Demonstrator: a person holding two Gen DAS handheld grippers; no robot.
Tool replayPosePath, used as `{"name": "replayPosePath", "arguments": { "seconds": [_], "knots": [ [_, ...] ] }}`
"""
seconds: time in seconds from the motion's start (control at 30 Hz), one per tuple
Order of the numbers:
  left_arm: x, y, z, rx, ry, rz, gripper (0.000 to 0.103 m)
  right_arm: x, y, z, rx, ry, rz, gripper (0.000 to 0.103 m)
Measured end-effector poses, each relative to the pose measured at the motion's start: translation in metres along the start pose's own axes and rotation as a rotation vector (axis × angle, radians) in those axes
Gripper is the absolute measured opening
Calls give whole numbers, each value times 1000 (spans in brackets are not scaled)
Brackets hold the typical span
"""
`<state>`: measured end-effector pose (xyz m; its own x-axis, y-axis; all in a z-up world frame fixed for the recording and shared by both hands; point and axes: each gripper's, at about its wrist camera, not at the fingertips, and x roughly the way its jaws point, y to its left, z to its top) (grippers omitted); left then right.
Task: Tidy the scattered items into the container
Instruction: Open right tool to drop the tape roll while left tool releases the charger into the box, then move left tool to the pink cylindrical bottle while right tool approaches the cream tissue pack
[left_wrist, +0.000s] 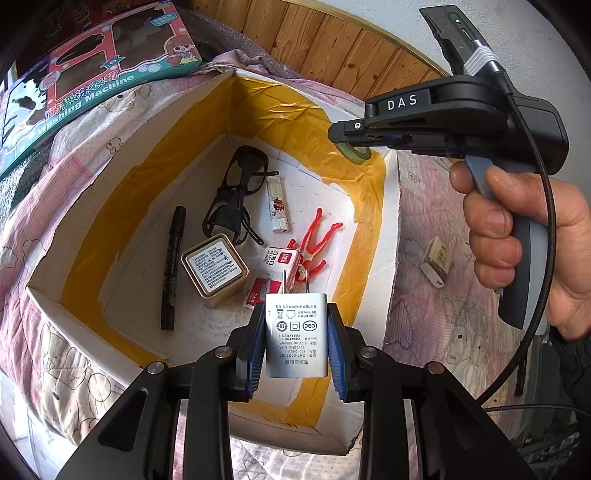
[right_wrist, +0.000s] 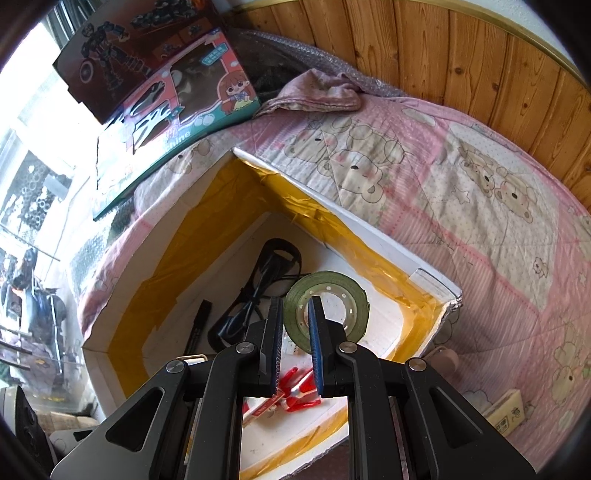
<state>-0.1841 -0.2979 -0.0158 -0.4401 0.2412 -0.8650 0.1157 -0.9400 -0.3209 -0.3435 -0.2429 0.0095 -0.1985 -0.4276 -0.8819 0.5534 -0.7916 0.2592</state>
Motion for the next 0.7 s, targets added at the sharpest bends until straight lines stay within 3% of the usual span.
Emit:
{"name": "replayPosePath", "arguments": {
  "seconds": [0.2,0.33,0.43,0.7],
  "knots": [
    [5,1,-1,12,5,4,32,13,2,7,-35,39,-7,16],
    [4,2,0,13,-5,6,32,14,-2,12,-29,45,0,25],
    [0,5,0,6,-17,-8,32,5,-7,14,-14,18,-3,25],
    [-12,21,8,-45,-61,22,32,-38,-19,-4,67,-80,89,25]
  ]
}}
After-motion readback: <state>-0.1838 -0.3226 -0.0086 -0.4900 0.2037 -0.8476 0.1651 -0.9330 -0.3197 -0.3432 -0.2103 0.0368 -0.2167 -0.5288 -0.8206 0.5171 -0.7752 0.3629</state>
